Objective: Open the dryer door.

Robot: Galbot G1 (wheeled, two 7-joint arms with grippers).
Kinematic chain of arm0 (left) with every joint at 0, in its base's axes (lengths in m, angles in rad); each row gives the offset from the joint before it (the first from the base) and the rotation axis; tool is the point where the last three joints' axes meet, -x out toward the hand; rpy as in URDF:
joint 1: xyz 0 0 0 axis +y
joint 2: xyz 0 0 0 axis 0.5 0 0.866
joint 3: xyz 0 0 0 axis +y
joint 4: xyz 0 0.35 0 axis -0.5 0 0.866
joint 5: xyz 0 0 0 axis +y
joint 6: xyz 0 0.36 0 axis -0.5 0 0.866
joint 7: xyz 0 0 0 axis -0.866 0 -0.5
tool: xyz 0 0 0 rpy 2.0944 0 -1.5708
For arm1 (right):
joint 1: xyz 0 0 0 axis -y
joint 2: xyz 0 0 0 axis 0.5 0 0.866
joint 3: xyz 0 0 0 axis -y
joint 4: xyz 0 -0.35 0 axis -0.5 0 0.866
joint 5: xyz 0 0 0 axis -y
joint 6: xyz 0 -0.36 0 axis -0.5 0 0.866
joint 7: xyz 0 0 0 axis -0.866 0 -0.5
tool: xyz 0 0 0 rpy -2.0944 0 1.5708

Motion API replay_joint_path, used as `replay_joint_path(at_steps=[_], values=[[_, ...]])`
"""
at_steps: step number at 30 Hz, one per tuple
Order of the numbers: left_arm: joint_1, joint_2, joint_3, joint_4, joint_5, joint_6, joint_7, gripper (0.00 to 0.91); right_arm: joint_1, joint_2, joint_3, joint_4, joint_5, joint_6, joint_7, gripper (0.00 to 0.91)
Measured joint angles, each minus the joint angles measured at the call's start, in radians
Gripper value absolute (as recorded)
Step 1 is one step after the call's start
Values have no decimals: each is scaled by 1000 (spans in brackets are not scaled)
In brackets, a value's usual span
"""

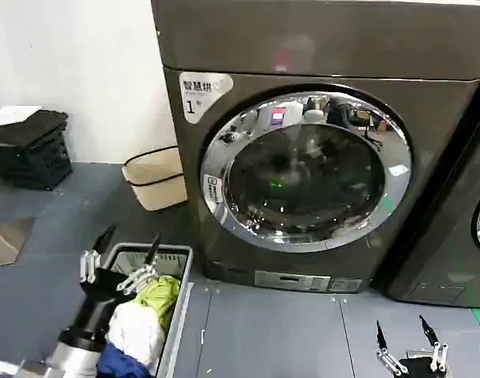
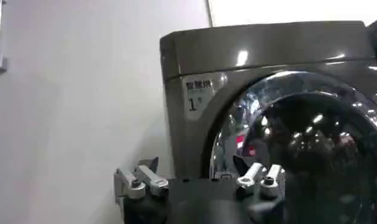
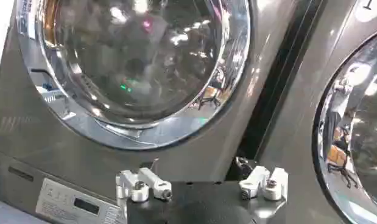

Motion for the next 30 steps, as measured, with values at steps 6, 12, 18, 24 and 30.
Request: replay_joint_path(at_steps=[6, 12, 18, 24, 30], values=[[5, 5, 3, 0, -13, -2, 9, 907, 45, -44, -11, 41, 78, -68, -19, 907], [11, 15, -12, -6, -13, -6, 9, 907, 127, -124, -37, 27, 151, -107, -11, 907], [19, 13, -17, -23, -14, -4, 13, 907, 221, -234, -93, -9, 214, -130, -1, 907], [25, 11, -20, -34, -14, -4, 18, 907, 313, -342, -162, -41, 289, -139, -32, 907], [40, 10, -26, -43, -14, -5, 18, 907, 427, -430, -231, -74, 364, -141, -53, 907]])
